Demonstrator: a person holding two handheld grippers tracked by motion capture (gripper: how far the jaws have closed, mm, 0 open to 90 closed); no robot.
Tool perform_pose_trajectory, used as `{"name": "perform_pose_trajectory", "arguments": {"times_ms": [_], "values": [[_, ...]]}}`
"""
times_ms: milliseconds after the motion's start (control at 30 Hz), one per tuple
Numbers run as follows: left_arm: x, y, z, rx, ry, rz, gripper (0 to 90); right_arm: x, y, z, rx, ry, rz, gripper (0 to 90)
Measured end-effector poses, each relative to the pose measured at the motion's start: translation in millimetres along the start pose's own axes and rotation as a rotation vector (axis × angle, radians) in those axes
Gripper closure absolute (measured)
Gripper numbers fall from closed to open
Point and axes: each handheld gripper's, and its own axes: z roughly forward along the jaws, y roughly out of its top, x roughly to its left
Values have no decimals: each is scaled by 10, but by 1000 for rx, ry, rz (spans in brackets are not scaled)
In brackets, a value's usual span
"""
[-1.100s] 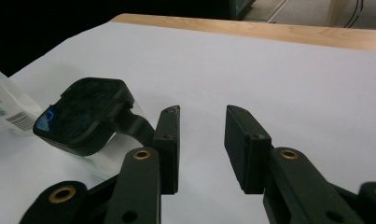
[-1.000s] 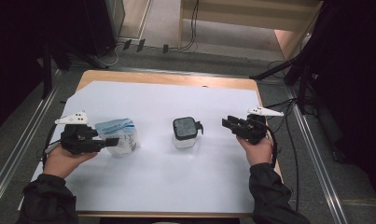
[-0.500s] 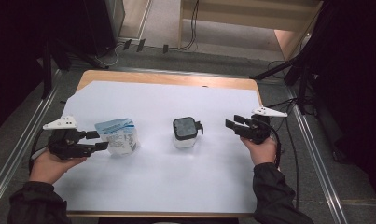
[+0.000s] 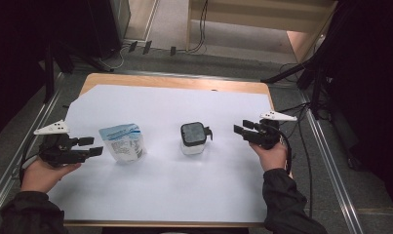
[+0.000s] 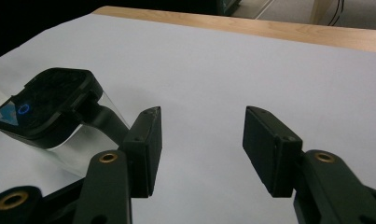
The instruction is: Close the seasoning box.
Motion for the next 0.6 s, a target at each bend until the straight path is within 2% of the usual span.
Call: {"name": "perform_pose_trajectory", "arguments": {"times_ms": [133,267,600], "values": [[48,20,37,-8,25,-20,384,11,-6,23,10,8,7,483],[64,49,97,-3,32,-27,377,25,-16,33,13,14,7,484],[80,106,242,3,34,-3,349,26,-53,25,26,6,5,483]]}}
